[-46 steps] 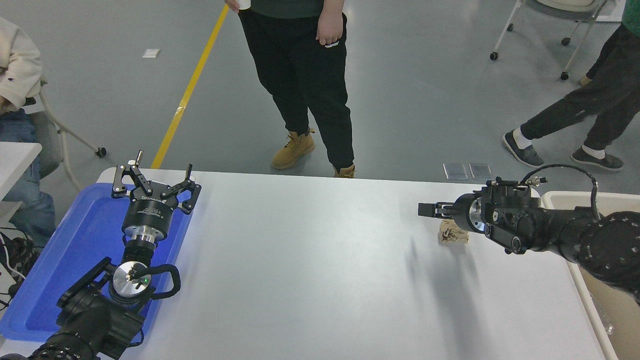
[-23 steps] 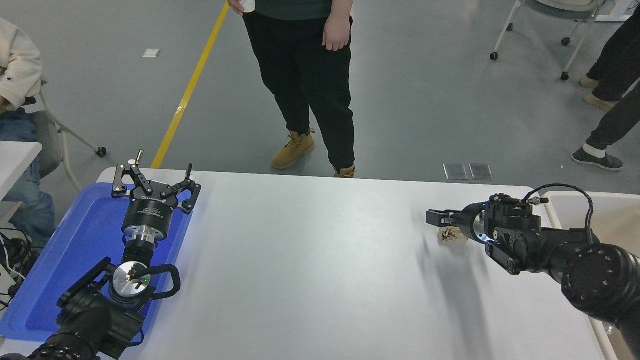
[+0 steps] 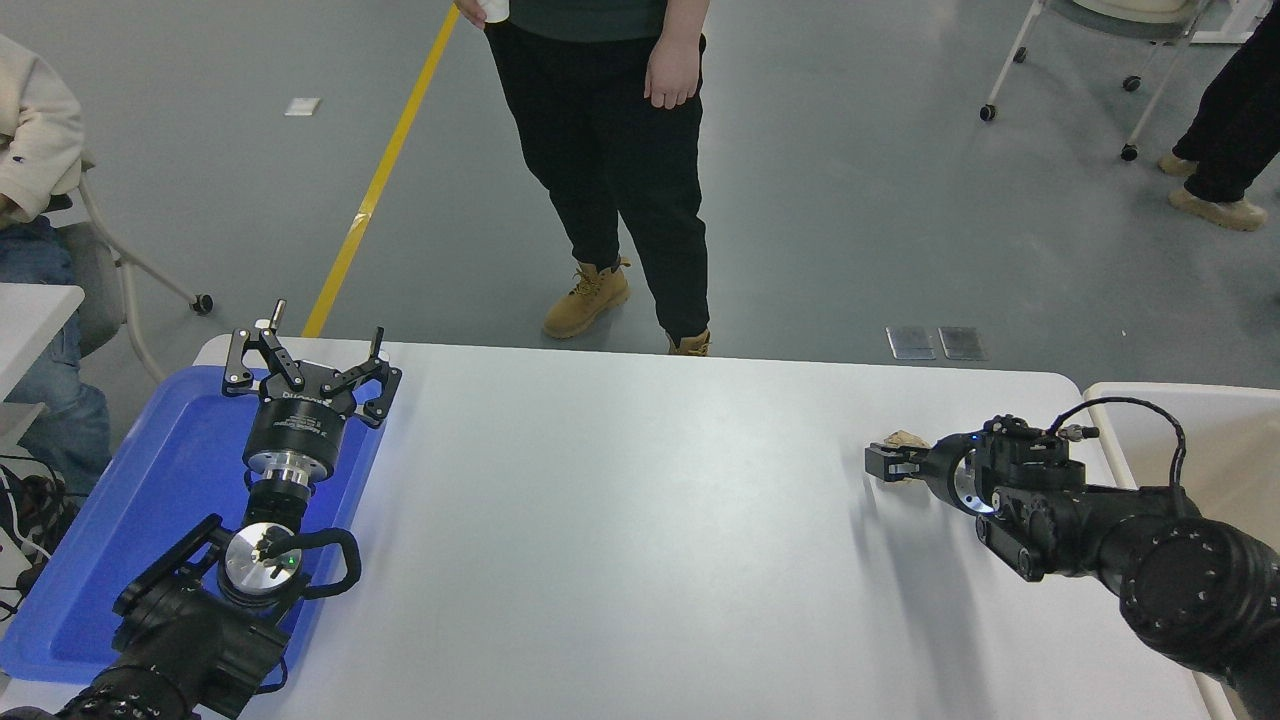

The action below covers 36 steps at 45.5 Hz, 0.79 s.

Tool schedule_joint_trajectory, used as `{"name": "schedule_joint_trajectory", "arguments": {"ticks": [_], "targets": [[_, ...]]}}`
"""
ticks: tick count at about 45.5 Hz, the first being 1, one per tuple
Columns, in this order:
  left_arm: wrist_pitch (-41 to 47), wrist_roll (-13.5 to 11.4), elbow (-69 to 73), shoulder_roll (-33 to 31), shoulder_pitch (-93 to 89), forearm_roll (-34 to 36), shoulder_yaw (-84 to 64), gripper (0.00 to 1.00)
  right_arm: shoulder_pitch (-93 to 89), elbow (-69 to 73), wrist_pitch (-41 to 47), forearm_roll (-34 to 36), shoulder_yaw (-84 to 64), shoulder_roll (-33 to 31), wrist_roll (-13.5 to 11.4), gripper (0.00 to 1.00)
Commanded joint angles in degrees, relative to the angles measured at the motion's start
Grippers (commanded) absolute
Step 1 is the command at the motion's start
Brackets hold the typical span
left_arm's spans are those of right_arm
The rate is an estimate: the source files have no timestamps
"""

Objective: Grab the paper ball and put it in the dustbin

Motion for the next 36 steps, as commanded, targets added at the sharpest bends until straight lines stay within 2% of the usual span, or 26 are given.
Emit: {"name": "schedule_joint_trajectory", "arguments": {"ticks": [1,5,9,15,31,36], "targets": [[0.0,0.0,0.0,0.0,0.0,0.0,0.1,1.00,-0.4,0.3,-0.2,-1.1,0.1,0.1,-1.3,0.45],[0.0,0.0,0.0,0.0,0.0,0.0,0.1,1.00,-0.4,0.6,-0.2,-1.2,0.1,0.3,-2.1,0.32],[0.0,0.0,0.0,0.0,0.0,0.0,0.0,1.00,-0.8,0.6,-0.2,-1.9,0.1,0.3,-2.2,0.11],[0.0,0.0,0.0,0.0,0.0,0.0,0.0,1.00,-0.7,0.6,-0.2,-2.1,0.3,0.2,-2.4,0.00],[0.0,0.1,0.0,0.0,0.1,0.0,0.1,1.00,4.9,4.2,-0.2,-2.2,0.2,-1.7,-1.8,0.00],[-0.1,0.1,0.0,0.0,0.0,0.0,0.1,1.00,9.6,9.4,-1.1,-2.7,-0.3,-5.6,-1.7,0.00]]}}
